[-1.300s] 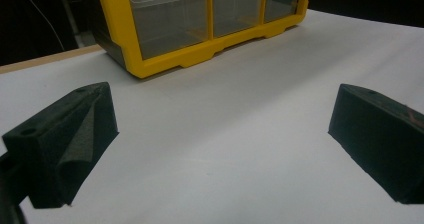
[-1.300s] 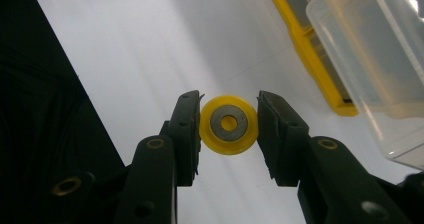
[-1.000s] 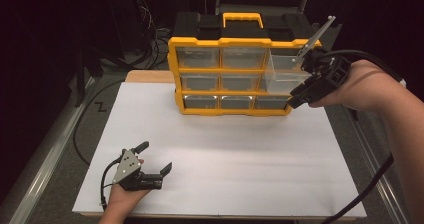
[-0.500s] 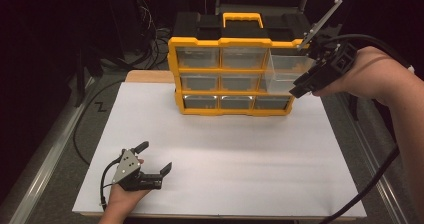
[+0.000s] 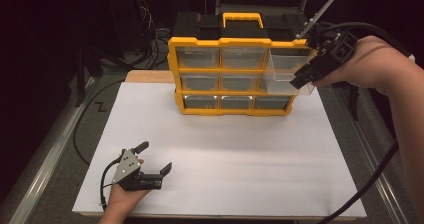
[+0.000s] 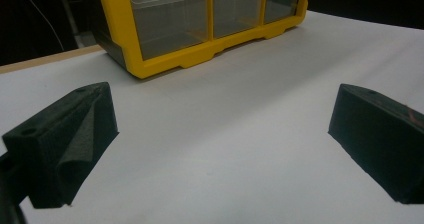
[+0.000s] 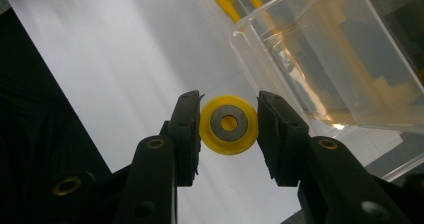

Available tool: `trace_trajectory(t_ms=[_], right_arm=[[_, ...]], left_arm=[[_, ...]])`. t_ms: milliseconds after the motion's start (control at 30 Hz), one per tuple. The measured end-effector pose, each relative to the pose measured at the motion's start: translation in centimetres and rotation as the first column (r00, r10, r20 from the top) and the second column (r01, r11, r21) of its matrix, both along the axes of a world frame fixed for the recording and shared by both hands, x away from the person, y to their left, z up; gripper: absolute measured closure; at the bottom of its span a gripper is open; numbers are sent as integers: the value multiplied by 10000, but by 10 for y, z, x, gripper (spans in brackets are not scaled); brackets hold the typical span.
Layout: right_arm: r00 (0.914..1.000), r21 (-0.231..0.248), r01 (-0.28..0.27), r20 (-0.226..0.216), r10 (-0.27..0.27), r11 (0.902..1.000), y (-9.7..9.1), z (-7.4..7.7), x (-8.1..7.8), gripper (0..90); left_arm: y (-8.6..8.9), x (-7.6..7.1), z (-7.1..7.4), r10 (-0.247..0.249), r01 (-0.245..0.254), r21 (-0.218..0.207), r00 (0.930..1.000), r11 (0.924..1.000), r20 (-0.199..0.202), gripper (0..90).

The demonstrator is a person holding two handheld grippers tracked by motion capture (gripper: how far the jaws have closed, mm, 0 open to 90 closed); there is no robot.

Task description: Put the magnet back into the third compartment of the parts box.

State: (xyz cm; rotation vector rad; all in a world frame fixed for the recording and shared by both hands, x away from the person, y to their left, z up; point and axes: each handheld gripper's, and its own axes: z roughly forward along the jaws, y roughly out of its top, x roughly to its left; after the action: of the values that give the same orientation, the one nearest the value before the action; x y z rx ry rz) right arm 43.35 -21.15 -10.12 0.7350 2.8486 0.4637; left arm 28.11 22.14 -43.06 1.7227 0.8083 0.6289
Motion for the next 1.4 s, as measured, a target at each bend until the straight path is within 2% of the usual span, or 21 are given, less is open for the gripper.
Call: trace_trajectory(t_ms=[600, 1400], right_arm=[[9995, -191, 289, 130, -286, 9994, 1, 5, 18, 650], [9964, -482, 809, 286, -796, 9956, 7, 2, 48, 649]], left_arm=[[0, 0, 0, -17, 17, 33, 10000, 10000, -30, 2], [0, 0, -1, -15, 16, 37, 10000, 10000, -38, 2]])
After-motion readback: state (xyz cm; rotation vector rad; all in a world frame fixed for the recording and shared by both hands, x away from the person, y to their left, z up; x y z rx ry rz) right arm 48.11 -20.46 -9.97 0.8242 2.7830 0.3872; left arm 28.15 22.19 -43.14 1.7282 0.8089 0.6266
